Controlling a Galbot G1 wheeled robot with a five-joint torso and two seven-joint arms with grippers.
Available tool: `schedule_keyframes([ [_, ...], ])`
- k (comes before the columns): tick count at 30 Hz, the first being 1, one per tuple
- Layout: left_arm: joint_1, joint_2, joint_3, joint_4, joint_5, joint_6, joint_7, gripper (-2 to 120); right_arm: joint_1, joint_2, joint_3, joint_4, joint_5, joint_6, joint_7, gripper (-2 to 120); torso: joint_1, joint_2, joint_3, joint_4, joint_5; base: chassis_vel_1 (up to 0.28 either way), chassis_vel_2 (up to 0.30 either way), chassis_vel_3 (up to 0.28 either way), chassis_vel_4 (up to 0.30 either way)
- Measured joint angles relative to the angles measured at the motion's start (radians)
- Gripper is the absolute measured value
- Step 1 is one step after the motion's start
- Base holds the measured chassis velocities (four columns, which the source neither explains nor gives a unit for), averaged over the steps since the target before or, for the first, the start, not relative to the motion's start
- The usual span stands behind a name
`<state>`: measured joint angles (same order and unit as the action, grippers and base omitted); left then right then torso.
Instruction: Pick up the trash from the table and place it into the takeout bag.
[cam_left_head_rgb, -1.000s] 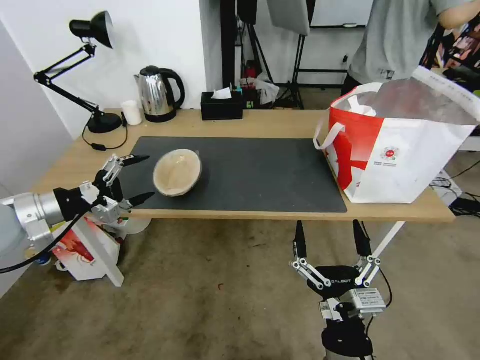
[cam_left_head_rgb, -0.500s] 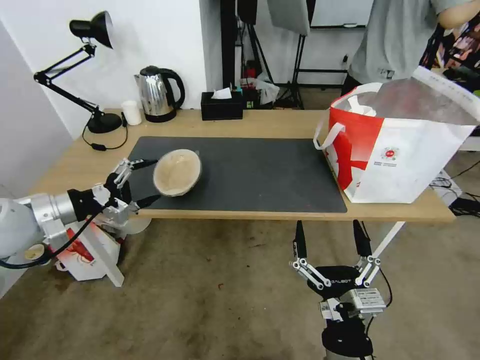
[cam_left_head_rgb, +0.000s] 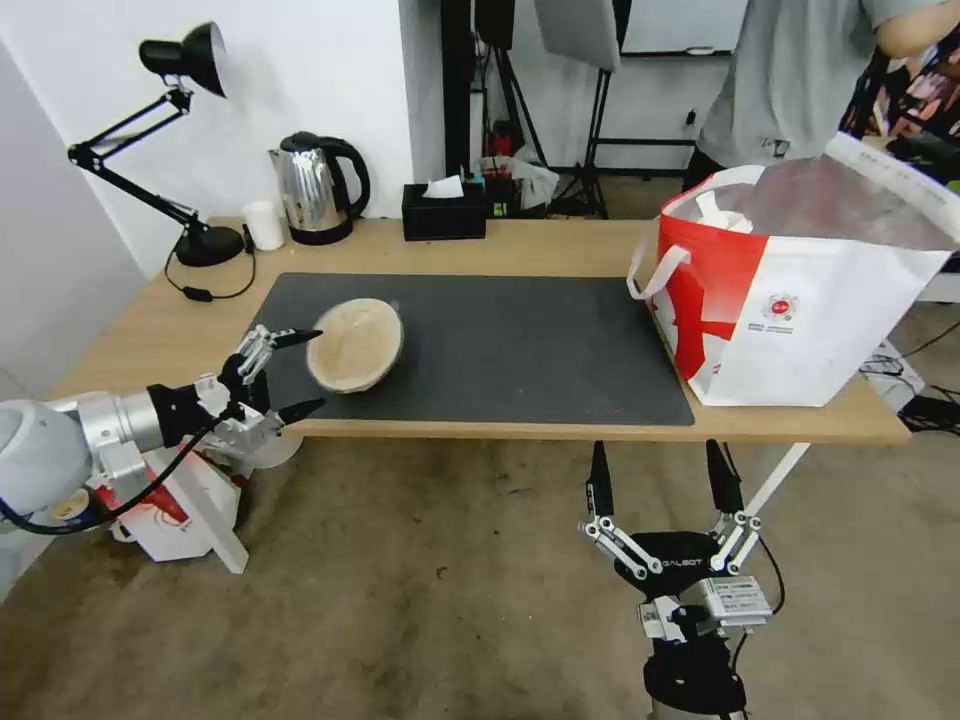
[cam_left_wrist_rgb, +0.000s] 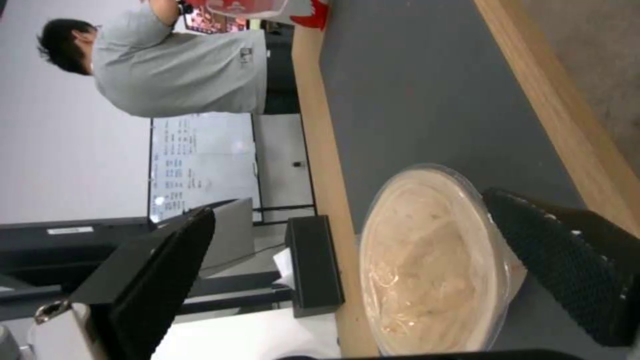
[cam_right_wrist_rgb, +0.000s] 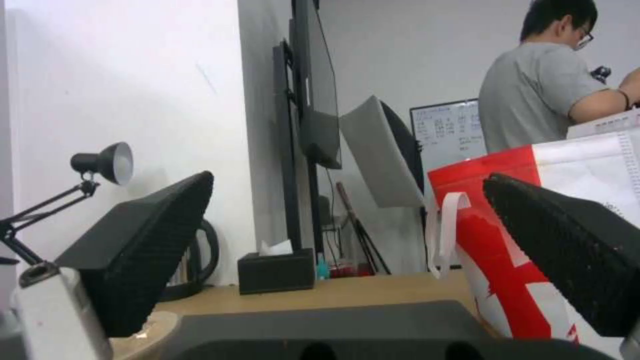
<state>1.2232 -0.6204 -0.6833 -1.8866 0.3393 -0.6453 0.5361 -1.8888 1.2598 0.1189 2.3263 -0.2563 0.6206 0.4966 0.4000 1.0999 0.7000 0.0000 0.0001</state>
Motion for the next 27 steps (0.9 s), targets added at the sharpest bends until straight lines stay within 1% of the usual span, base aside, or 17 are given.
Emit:
schedule_keyframes([
  [4,-0.035,-0.017,0.03,0.029,0.012,-0.01,0.012,100,0.0,0.0,0.0,0.0,0.0,0.0,0.0,100,0.0,0.0,0.0,-0.0002,-0.0001,0.0,0.0,0.0,0.0],
  [11,-0.055,-0.025,0.046,0.052,0.018,-0.017,0.016,100,0.0,0.0,0.0,0.0,0.0,0.0,0.0,100,0.0,0.0,0.0,0.0,-0.0001,0.0,0.0,0.0,0.0],
  [20,-0.074,-0.043,0.048,0.097,0.042,-0.038,0.016,100,0.0,0.0,0.0,0.0,0.0,0.0,0.0,100,0.0,0.0,0.0,-0.0001,-0.0001,0.0,0.0,0.0,0.0],
  [27,-0.085,-0.043,0.051,0.106,0.048,-0.039,0.018,100,0.0,0.0,0.0,0.0,0.0,0.0,0.0,100,0.0,0.0,0.0,0.0,-0.0002,0.0,0.0,0.0,0.0],
])
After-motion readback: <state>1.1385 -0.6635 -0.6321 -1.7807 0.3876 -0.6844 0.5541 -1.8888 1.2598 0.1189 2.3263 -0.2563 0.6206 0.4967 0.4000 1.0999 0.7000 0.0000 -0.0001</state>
